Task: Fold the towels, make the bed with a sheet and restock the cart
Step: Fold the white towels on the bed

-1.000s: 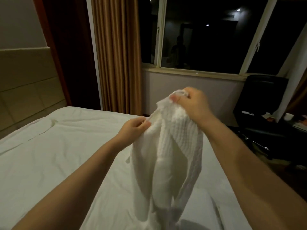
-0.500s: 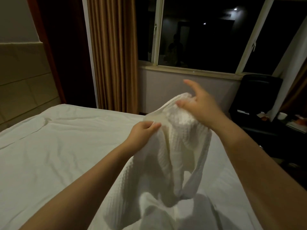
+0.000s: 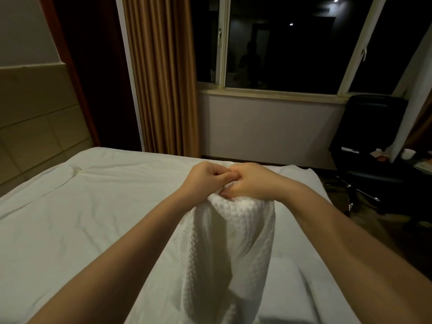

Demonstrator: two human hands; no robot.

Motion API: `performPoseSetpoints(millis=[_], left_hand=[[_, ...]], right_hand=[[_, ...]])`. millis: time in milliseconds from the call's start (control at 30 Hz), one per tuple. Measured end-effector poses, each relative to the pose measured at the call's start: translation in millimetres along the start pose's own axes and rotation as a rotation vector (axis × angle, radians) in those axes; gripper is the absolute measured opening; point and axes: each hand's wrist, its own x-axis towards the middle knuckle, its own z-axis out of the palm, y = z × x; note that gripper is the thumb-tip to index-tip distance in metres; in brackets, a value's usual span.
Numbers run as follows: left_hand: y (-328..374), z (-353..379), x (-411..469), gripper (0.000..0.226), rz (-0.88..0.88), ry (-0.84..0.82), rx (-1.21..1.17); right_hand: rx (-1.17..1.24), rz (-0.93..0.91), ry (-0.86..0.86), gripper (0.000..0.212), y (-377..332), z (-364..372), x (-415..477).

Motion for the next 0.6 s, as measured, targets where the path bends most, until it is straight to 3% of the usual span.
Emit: performPoseSetpoints(millis=[200, 333, 433, 600], left_hand=[[-17.4, -7.2, -18.1, 0.016, 0.014, 0.058, -0.191], [-29.3, -6.2, -30.9, 0.014, -0.042, -0.037, -0.181], [-40.2, -3.3, -34.2, 0.018, -0.06, -0.076, -0.095], [-64.8, -3.0, -39.3, 0.017, -0.259, -0.159, 0.185]], right_hand=[[-0.001, 0.082, 0.225, 0.018, -0.5, -0.7, 2.4], [0.065, 0.089, 0.416, 0.023, 4.4, 2.2, 3.6], [0.153, 0.062, 0.618, 0.03, 3.6, -9.0, 3.2], [0.232, 0.099, 0.824, 0.031, 16.4, -39.3, -4.2]])
